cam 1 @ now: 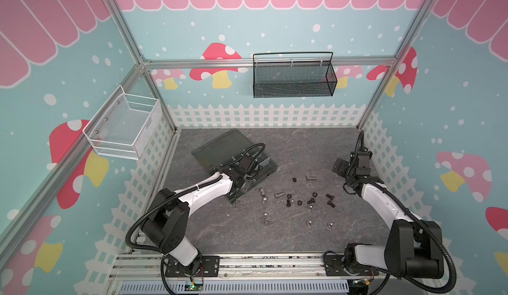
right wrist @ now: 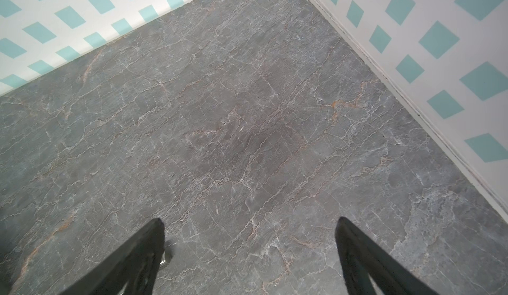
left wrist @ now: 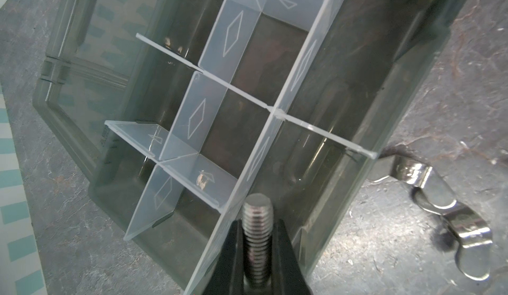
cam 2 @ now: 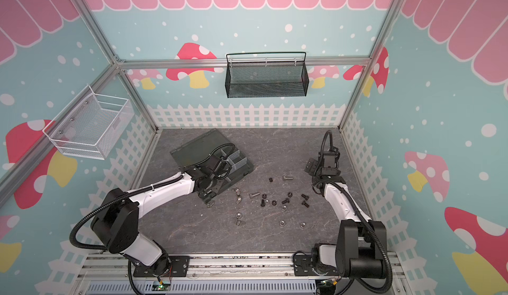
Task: Sort the screws and nuts into containers
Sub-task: 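Lift the silver bolt and drop it into an organizer compartment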
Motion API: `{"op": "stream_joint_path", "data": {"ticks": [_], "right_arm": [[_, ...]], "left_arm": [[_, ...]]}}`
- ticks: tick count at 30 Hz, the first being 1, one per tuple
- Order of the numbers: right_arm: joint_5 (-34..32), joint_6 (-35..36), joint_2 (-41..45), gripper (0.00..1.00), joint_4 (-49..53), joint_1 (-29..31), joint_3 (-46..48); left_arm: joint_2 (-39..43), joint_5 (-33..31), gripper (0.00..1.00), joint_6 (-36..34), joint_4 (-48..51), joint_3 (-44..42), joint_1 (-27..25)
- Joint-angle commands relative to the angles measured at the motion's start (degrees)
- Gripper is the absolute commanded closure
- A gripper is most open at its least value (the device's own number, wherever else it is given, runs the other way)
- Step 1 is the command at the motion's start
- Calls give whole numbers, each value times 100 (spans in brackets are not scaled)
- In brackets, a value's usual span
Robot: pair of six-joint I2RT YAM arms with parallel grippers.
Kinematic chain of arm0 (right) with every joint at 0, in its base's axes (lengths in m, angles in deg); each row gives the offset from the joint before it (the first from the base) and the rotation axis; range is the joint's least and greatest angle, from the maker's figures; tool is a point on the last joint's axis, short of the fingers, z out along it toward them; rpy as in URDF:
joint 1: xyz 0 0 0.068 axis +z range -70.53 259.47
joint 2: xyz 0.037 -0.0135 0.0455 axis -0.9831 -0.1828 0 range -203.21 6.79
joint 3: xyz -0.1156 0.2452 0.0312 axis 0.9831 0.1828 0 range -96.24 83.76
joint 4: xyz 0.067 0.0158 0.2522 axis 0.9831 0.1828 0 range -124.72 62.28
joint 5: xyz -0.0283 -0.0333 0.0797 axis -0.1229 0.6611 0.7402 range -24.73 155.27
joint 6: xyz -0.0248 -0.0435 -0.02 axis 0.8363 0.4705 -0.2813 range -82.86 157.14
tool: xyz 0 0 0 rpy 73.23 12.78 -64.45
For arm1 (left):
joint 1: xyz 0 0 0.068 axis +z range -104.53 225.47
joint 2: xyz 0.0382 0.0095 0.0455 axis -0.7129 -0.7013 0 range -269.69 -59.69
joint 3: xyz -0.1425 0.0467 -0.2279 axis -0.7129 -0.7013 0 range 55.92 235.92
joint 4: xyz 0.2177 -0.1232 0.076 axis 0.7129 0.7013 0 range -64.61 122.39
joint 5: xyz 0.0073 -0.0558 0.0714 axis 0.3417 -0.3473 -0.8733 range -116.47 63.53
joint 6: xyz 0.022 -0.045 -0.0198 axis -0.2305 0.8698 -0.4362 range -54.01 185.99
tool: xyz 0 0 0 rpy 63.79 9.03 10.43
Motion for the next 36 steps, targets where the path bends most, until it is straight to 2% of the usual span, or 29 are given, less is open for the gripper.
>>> {"op": "stream_joint_path", "data": {"ticks": [1,11,22,31,36], "right_arm": [[1,-126,54,2,58,33,-119],[-50,-118,71,2,66,33,-99],[-84,-101,102,2,80,35,-93],[-95,-100,151,2,84,31,-66],[-90,-114,168,2,81,29,-46]], "left_arm": [[-87,-76,100,-219,-167,-16,34],[-330,-103,96,-233,-152,-20,40],[-277,-20,75,-162,-142,-3,38],[80,101,70,-28,-97,11,24],[318,431,70,128,-118,92,-94]]}}
